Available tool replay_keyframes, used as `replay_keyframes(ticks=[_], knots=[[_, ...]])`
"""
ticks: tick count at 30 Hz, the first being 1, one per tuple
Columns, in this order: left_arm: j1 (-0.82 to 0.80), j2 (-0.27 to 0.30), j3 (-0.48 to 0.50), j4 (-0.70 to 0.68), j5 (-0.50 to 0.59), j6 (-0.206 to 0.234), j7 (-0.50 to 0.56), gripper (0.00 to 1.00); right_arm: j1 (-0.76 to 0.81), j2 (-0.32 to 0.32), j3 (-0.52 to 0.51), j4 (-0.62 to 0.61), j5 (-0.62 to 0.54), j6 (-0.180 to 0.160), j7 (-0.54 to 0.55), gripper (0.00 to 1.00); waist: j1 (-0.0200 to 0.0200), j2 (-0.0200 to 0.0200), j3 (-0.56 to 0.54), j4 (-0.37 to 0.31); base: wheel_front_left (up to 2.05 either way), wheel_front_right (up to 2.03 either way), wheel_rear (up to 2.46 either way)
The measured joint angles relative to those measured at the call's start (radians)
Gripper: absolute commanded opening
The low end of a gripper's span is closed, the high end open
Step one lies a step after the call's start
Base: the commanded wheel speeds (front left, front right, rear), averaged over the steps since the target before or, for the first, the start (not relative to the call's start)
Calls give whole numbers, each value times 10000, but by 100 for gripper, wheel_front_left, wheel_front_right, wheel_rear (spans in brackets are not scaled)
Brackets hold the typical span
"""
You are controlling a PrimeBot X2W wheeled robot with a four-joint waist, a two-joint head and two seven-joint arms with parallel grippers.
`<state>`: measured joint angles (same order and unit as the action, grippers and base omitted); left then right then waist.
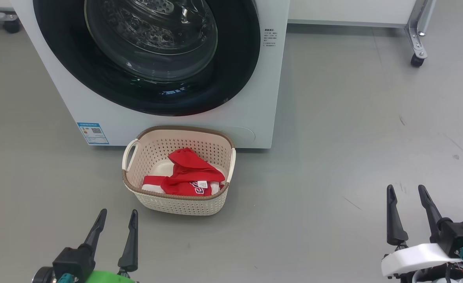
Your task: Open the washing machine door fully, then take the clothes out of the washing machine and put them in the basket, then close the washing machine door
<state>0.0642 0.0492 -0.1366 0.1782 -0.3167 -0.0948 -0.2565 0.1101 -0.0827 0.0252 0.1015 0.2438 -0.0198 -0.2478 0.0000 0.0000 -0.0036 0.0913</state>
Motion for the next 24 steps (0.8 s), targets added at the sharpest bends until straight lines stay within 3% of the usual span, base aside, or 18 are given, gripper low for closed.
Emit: replay_keyframes(ticks=[24], knots=[[36,-10,-21,339,-297,-161,0,100,16,180,-121,23,-88,184,0,100,0,0,-86,-18,0,0,0]])
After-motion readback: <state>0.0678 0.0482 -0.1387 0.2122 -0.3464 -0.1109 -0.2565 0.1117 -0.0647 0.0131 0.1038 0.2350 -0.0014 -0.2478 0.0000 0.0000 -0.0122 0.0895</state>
